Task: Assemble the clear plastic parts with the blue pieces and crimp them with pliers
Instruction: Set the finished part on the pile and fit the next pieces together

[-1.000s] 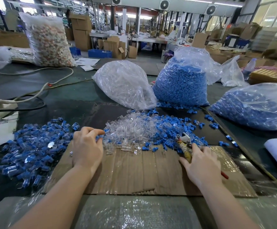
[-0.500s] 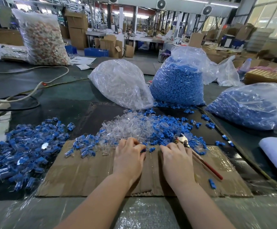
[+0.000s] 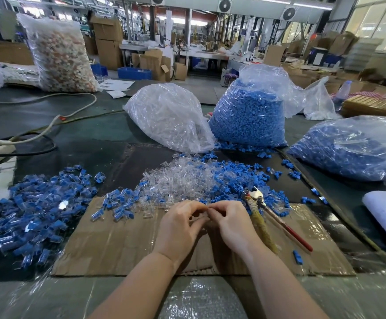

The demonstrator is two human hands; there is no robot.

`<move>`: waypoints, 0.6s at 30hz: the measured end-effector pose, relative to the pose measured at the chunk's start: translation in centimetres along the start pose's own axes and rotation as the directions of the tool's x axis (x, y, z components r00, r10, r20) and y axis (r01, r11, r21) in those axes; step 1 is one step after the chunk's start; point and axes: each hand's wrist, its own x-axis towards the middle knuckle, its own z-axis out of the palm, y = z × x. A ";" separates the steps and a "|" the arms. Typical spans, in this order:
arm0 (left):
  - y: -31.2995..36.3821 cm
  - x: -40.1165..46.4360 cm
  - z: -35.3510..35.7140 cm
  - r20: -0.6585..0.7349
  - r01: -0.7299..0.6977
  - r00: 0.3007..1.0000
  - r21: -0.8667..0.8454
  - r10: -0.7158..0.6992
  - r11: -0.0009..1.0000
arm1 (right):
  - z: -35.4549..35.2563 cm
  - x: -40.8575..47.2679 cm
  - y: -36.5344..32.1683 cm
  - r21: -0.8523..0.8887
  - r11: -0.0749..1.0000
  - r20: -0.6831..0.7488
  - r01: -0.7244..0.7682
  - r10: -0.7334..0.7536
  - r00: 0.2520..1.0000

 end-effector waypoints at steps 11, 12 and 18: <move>0.6 0.1 -0.2 -0.007 0.037 0.999 0.002 -0.037 0.999 | 0.7 0.7 0.9 -0.346 0.937 -0.199 0.049 -0.124 0.972; 0.6 0.0 -0.2 -0.008 0.049 0.999 -0.005 -0.049 0.999 | 0.8 0.9 1.0 -0.409 0.911 -0.206 0.048 -0.143 0.968; 0.4 0.1 -0.2 0.001 0.075 0.997 -0.002 -0.075 0.997 | 1.9 1.5 1.3 -0.593 0.800 -0.127 0.088 -0.201 0.971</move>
